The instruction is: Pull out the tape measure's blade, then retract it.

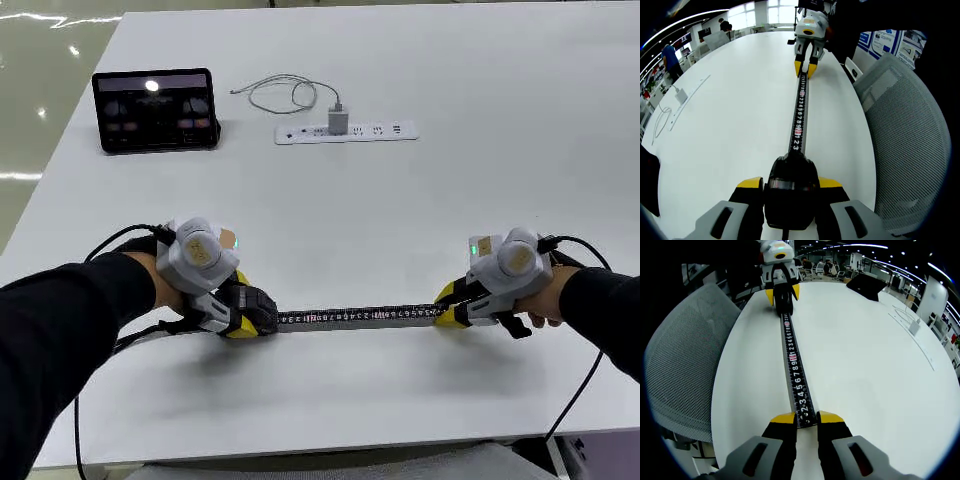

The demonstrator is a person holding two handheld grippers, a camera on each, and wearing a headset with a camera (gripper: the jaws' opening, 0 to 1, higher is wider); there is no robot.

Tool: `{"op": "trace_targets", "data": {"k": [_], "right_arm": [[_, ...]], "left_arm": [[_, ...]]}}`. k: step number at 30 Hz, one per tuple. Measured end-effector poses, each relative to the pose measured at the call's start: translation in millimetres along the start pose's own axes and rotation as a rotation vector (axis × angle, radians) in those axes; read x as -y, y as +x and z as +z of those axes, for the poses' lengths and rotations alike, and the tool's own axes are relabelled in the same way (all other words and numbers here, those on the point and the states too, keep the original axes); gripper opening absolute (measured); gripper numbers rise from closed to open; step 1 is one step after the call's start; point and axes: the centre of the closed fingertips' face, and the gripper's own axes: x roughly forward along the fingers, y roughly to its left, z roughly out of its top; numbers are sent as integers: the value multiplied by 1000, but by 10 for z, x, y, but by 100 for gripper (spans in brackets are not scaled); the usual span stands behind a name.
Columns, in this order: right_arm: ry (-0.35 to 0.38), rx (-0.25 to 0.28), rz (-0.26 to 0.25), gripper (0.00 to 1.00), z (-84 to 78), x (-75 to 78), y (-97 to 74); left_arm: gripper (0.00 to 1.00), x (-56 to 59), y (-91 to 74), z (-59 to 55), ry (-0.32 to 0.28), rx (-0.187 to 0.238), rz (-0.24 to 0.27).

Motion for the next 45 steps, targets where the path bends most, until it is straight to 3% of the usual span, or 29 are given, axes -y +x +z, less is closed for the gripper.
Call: {"op": "trace_targets", "data": {"k": [10,33,38,45], "right_arm": [[6,-8,-3,10,-63,7,-47],[16,-15,4,12,-26,-15,-40],[8,-23,8,12,-22,-21,-41],[-9,-43,18,12,-21,-25,-40]], "left_arm": [[35,-12,8,-6,-2,0,-1],[36,-12,18,31,-8,26,2],[36,-2,9,43,10,45,0],[36,-2,11,48,31,36,6]]}}
